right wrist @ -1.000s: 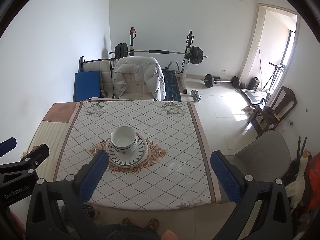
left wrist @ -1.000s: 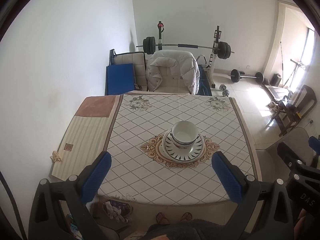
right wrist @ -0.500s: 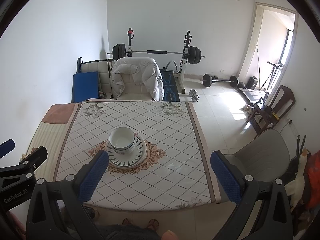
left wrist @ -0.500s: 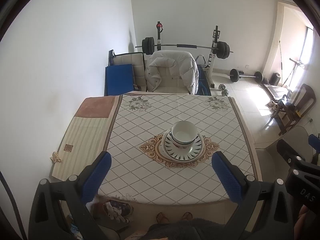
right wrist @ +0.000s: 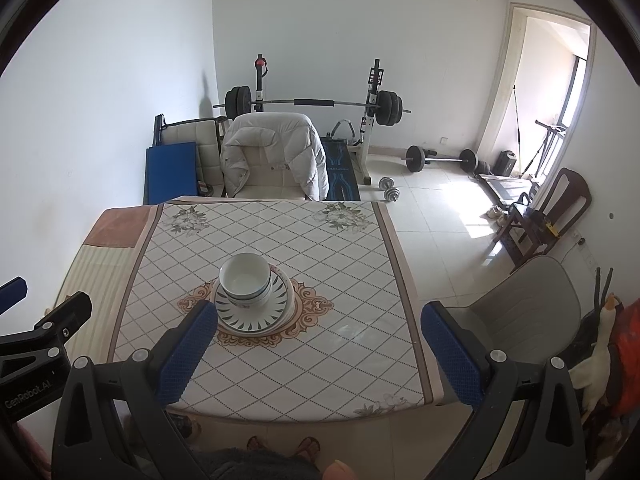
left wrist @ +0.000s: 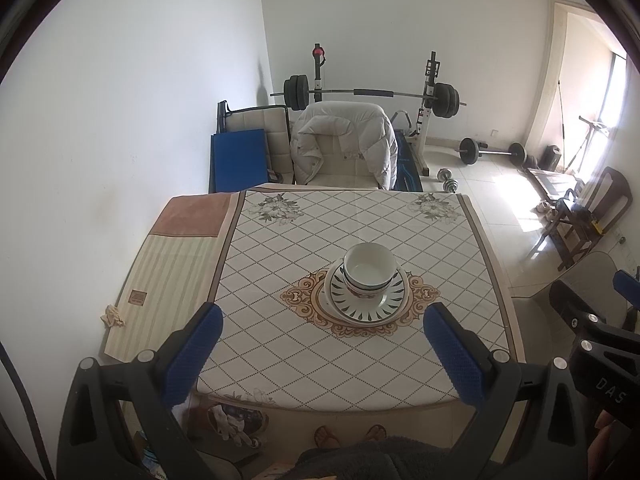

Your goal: Organize plates and bowls

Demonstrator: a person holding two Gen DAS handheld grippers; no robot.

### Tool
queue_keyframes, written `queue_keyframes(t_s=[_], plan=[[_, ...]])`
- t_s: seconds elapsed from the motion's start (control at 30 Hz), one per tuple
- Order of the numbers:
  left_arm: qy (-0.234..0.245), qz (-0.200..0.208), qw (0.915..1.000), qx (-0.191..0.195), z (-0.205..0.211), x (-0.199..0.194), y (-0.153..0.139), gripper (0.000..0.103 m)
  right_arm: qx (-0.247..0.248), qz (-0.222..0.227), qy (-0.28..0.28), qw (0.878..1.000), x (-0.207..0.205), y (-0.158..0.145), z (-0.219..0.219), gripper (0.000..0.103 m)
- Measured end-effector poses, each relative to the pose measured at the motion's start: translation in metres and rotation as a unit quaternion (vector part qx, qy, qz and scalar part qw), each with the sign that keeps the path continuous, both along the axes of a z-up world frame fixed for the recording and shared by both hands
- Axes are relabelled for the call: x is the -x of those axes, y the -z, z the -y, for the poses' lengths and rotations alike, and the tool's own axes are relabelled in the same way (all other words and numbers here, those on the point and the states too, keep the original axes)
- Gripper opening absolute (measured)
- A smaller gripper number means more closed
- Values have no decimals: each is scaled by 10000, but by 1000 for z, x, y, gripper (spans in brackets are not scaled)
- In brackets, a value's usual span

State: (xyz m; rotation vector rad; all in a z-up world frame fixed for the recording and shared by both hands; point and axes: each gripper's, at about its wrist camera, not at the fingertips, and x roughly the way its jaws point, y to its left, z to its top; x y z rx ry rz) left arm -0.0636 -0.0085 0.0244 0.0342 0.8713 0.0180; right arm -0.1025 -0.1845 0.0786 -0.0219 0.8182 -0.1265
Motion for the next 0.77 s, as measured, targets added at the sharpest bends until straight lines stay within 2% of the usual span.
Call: queue_keyframes(t_s=[0.33, 0.77], plan=[[-18, -9, 10000, -14, -3, -4, 0, 103, -72, -138, -110, 9998, -6, 5, -4, 103], [-70, 40, 10000, -48, -9, -4, -2, 103, -83, -85, -205, 9997, -9, 3, -13, 103]])
